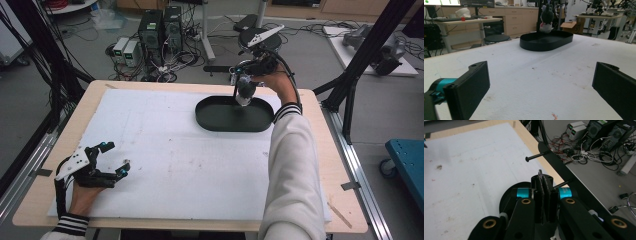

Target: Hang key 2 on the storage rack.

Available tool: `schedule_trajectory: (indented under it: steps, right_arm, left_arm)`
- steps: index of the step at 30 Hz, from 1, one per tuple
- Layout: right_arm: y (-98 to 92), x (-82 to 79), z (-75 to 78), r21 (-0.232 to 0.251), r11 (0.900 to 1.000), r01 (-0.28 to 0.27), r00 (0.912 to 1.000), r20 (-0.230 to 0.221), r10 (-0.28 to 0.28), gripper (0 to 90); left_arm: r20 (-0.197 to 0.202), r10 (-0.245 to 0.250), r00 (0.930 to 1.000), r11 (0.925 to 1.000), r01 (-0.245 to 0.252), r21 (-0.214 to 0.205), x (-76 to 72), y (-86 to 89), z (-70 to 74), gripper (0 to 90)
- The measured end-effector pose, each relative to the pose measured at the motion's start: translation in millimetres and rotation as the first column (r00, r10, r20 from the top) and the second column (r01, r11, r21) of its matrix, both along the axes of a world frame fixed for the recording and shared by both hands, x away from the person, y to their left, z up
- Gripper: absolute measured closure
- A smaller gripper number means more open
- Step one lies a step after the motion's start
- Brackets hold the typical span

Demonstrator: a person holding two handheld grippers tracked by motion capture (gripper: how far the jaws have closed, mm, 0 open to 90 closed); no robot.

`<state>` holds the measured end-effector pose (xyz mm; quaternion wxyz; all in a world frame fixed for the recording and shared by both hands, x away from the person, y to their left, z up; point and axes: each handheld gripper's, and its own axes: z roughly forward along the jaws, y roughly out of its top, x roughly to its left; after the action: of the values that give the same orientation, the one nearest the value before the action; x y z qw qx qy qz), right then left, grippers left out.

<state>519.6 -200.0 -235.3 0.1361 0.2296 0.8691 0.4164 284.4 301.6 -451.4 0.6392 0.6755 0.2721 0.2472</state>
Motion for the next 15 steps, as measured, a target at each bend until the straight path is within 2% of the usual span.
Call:
schedule_trajectory:
  steps: [15]
  right_arm:
    - [7.0,11.6,-14.2,-0.033,0.9994,-0.01,0.9995,-0.029,0.009,88.5]
  left_arm:
    - [0.0,0.0,1.0,1.0,0.0,0.0,0.0,0.2,0.0,1.7]
